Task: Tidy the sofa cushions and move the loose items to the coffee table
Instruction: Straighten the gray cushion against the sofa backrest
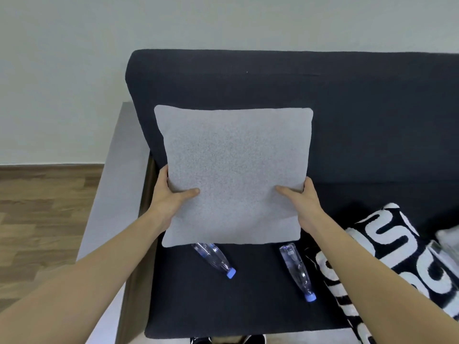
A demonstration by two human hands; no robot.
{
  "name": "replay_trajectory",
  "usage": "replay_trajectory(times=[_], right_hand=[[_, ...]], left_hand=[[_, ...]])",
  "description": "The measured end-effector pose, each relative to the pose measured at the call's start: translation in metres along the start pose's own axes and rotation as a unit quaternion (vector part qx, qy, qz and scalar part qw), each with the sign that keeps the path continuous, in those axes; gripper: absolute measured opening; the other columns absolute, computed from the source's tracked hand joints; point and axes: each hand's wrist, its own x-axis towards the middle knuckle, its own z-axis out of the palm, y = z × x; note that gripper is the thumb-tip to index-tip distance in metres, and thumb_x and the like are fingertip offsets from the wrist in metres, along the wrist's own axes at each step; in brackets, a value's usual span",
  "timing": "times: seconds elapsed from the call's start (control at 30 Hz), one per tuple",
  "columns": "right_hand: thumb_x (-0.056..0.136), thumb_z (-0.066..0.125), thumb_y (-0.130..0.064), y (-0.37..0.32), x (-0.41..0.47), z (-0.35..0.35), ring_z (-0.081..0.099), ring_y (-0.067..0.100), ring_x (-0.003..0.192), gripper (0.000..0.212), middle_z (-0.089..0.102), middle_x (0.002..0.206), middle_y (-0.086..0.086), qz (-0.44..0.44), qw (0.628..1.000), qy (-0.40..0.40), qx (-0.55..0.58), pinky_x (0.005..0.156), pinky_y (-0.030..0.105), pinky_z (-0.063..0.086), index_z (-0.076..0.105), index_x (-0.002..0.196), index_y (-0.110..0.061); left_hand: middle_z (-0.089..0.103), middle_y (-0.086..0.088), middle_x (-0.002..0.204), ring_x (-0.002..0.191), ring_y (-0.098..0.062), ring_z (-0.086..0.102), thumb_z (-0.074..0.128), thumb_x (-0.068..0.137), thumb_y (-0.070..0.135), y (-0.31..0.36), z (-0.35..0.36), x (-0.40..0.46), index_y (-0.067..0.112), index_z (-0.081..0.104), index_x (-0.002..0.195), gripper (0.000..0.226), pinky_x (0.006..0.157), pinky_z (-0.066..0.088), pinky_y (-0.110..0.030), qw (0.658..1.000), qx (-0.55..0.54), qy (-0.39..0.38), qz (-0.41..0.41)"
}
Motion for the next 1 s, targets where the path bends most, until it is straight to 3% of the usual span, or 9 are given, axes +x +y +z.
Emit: replay_trajectory(times=[0.17,0.3,0.37,0.47,0.57,0.77,0.9,1.0], right_hand=[[0.074,0.085,-0.017,0.002,0.014,0.017,0.063,0.021,0.111,0.071,0.062,0.124,0.000,-0.010,0.999,-0.006,0.042,0.093,0.041,0.054,0.045,0.132,-0.022],[0.080,0.079,-0.010,0.018,0.030,0.036,0.063,0.020,0.112,0.065,0.062,0.125,0.003,0.003,0.998,-0.013,0.054,0.096,0.043,0.053,0.045,0.134,-0.021],[0.082,0.077,-0.009,0.025,0.036,0.046,0.062,0.018,0.111,0.064,0.061,0.124,0.001,0.009,0.999,-0.015,0.051,0.093,0.043,0.053,0.044,0.134,-0.024],[0.084,0.075,-0.010,0.040,0.048,0.064,0.060,0.014,0.109,0.066,0.059,0.123,-0.003,0.036,0.997,-0.029,0.057,0.084,0.044,0.051,0.041,0.137,-0.028],[0.087,0.072,-0.009,0.056,0.059,0.083,0.056,0.018,0.116,0.069,0.055,0.129,-0.004,0.071,0.994,-0.049,0.067,0.095,0.056,0.046,0.036,0.142,-0.031],[0.087,0.072,-0.005,0.062,0.073,0.101,0.051,0.020,0.118,0.082,0.049,0.132,-0.007,0.073,0.993,-0.029,0.083,0.100,0.059,0.043,0.027,0.148,-0.037],[0.087,0.071,-0.005,0.055,0.073,0.096,0.051,0.022,0.121,0.075,0.050,0.134,-0.003,0.086,0.994,-0.003,0.068,0.099,0.059,0.047,0.033,0.146,-0.031],[0.090,0.068,-0.007,0.047,0.071,0.087,0.051,0.021,0.118,0.064,0.050,0.132,0.000,0.099,0.994,0.021,0.046,0.093,0.051,0.053,0.039,0.144,-0.025]], left_hand=[[0.056,0.016,0.123,0.112,-0.005,0.056,0.086,0.065,-0.001,-0.013,-0.008,0.025,0.035,0.040,0.135,0.091,0.076,0.054,-0.024,1.000,-0.012,-0.028,-0.005],[0.055,0.008,0.128,0.120,-0.016,0.055,0.084,0.064,-0.005,-0.036,-0.016,0.050,0.037,0.039,0.132,0.092,0.091,0.054,-0.045,1.000,-0.016,-0.021,-0.008],[0.053,0.004,0.131,0.122,-0.019,0.054,0.083,0.063,-0.007,-0.046,-0.021,0.062,0.037,0.037,0.133,0.094,0.094,0.053,-0.049,1.000,-0.017,-0.011,-0.003],[0.053,0.010,0.128,0.119,-0.013,0.054,0.084,0.062,-0.005,-0.063,-0.029,0.078,0.040,0.035,0.133,0.097,0.095,0.052,-0.047,1.000,-0.002,0.003,-0.004],[0.052,0.009,0.131,0.121,-0.011,0.053,0.086,0.063,-0.001,-0.082,-0.035,0.090,0.037,0.033,0.139,0.100,0.098,0.051,-0.047,1.000,-0.001,0.008,-0.008],[0.044,0.008,0.141,0.131,-0.014,0.046,0.084,0.070,0.003,-0.089,-0.031,0.101,0.041,0.021,0.146,0.106,0.108,0.043,-0.050,0.999,0.020,0.025,-0.010],[0.042,0.000,0.145,0.133,-0.020,0.045,0.086,0.067,0.004,-0.086,-0.024,0.099,0.034,0.021,0.147,0.107,0.110,0.041,-0.052,0.996,0.047,0.071,-0.019],[0.040,-0.006,0.145,0.132,-0.024,0.044,0.086,0.068,0.007,-0.081,-0.015,0.094,0.029,0.023,0.146,0.102,0.110,0.040,-0.047,0.988,0.097,0.122,-0.027]])
